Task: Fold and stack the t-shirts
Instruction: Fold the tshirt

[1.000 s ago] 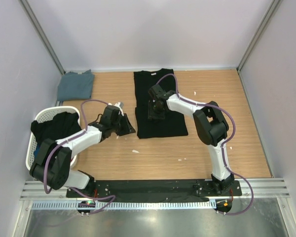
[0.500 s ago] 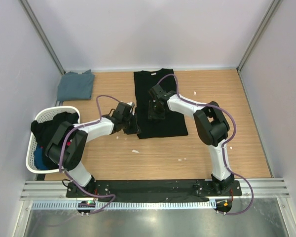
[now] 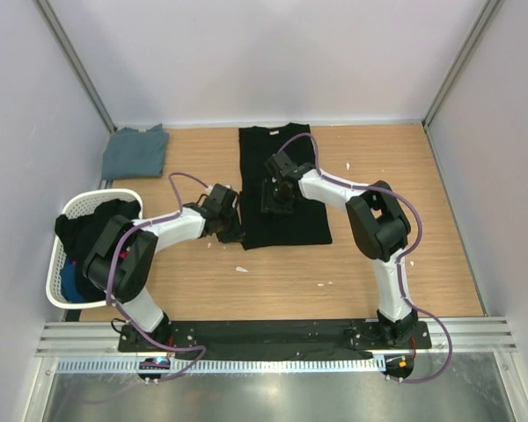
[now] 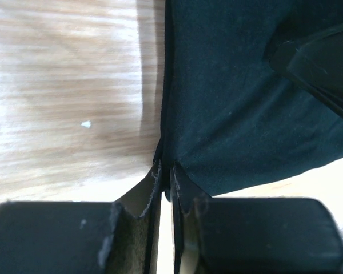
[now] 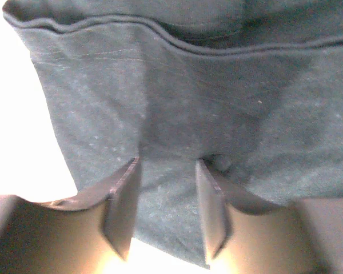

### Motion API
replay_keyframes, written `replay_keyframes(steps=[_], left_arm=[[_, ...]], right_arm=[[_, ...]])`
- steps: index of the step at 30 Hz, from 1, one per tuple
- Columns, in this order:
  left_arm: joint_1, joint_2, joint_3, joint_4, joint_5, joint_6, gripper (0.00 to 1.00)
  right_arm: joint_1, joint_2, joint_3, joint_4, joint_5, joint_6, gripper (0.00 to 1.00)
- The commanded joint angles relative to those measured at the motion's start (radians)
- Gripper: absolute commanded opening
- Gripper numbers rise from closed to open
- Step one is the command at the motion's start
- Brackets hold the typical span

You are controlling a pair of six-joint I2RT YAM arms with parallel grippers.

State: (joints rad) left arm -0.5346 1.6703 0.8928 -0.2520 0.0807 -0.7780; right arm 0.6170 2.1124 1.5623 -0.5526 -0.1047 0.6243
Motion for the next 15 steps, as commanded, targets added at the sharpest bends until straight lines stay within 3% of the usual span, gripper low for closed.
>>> replay_keyframes(steps=[1,9,15], left_arm=[[0.002,-0.035,-0.014,-0.164,-0.056,0.029,0.09],[0.001,-0.061,-0.026,-0.283,-0.045,0.049,0.1],[0.002,-0.104,-0.06,-0.303,0.002,0.0,0.13]], right_arm=[[0.0,-0.052,0.019,-0.05,-0.013,-0.028,0.52],[0.0,-0.274,0.021,-0.182,-0.004,-0.103,0.7],[0.0,-0.518,-0.354,-0.214,0.094,-0.072,0.77]])
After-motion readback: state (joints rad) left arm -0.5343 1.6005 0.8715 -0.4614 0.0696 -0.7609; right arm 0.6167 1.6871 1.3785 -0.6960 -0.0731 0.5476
